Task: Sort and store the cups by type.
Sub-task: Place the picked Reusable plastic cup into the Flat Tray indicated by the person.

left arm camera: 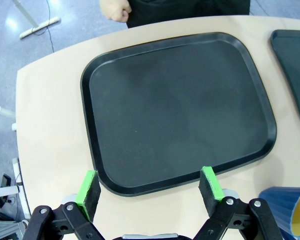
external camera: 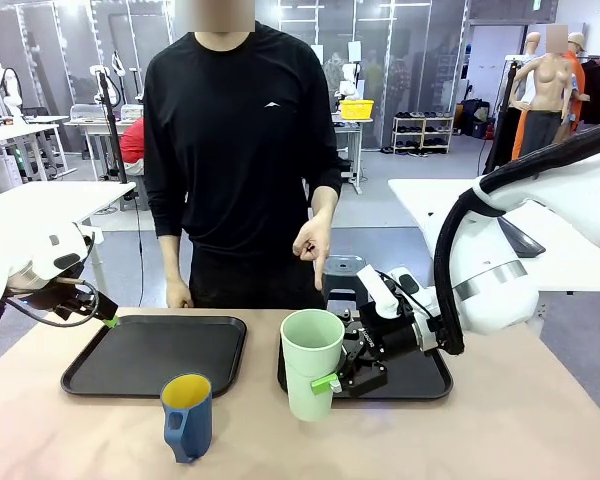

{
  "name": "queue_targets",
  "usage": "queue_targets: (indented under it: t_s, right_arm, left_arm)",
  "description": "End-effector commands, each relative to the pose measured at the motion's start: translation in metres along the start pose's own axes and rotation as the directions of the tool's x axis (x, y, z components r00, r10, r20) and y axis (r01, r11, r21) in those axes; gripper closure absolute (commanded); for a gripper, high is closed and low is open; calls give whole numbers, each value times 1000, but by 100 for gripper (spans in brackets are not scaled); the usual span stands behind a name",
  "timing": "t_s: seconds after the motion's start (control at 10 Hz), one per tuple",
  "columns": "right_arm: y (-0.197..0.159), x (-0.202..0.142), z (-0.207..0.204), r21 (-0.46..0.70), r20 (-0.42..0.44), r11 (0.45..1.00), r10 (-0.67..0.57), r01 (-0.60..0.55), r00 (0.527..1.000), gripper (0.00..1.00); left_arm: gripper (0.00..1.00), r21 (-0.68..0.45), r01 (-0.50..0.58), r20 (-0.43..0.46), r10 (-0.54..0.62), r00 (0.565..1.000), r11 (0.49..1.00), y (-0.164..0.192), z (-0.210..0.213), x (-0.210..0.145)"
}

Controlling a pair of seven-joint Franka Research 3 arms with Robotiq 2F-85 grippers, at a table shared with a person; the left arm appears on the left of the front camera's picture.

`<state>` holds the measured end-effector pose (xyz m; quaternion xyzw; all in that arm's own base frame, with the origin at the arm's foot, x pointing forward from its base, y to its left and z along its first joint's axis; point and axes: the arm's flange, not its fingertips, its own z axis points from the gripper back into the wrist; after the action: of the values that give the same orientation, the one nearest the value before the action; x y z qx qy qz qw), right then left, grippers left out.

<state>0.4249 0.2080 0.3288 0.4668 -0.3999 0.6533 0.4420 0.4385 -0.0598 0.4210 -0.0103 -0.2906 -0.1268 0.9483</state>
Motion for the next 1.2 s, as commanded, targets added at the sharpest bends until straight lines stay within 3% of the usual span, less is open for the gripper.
queue_targets:
  t_s: [0.0,0.4,0.8,1.1]
  right_arm:
    - [-6,-1,0,-16,-20,1000,-5,5,1000,13]
    - [-45,-4,43,-96,-57,992,-85,79,995,13]
    - [-89,-20,127,-237,14,958,-162,161,987,13]
    - [-103,-23,154,-278,54,947,-154,163,987,13]
  left_arm:
    - [0,0,-1,1,1,1000,1000,1,1,0]
    - [0,0,-1,1,1,1000,1000,1,1,0]
    - [0,0,-1,1,1,1000,1000,1,1,0]
    - [0,0,-1,1,1,1000,1000,1,1,0]
